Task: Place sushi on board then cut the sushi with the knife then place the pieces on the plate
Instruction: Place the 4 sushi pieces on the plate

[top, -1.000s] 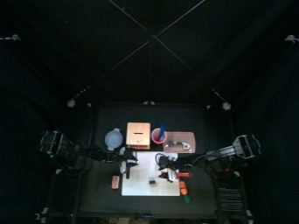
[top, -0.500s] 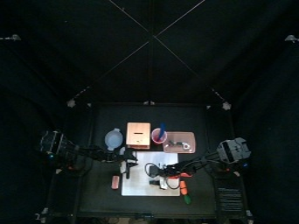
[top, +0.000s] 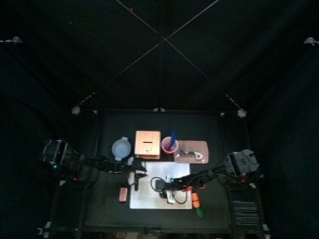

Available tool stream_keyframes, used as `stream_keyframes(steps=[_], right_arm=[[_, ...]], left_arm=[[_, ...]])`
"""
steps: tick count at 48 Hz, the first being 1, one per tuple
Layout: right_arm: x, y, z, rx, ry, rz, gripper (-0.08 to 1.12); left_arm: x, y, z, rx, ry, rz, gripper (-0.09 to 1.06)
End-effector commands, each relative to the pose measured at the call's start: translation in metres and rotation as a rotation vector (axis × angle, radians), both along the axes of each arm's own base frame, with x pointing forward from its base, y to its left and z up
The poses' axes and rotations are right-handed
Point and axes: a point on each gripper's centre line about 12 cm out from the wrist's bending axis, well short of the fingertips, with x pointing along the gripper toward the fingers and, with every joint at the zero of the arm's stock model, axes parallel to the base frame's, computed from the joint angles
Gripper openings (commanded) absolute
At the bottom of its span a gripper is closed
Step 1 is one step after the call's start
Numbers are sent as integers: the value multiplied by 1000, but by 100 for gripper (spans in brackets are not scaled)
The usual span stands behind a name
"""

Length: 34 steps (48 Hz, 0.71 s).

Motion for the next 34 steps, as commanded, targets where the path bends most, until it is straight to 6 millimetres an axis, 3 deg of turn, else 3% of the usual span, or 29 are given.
stream_keyframes(steps=[1,8,14,24,34], right_arm=[[5,-1,16,2,-41,2,65],[0,-4,22,6,-38,0,59],[-13,-25,37,13,-31,-37,60],[-54,-83,68,23,-60,-171,60],[-97,-141,72,6,-66,-340,60]], left_arm=[[2,1,8,-2,-27,5,71],[3,1,8,-2,-29,5,71],[3,1,7,-2,-27,5,71],[3,1,8,-2,-29,5,71],[2,2,7,-2,-24,6,71]])
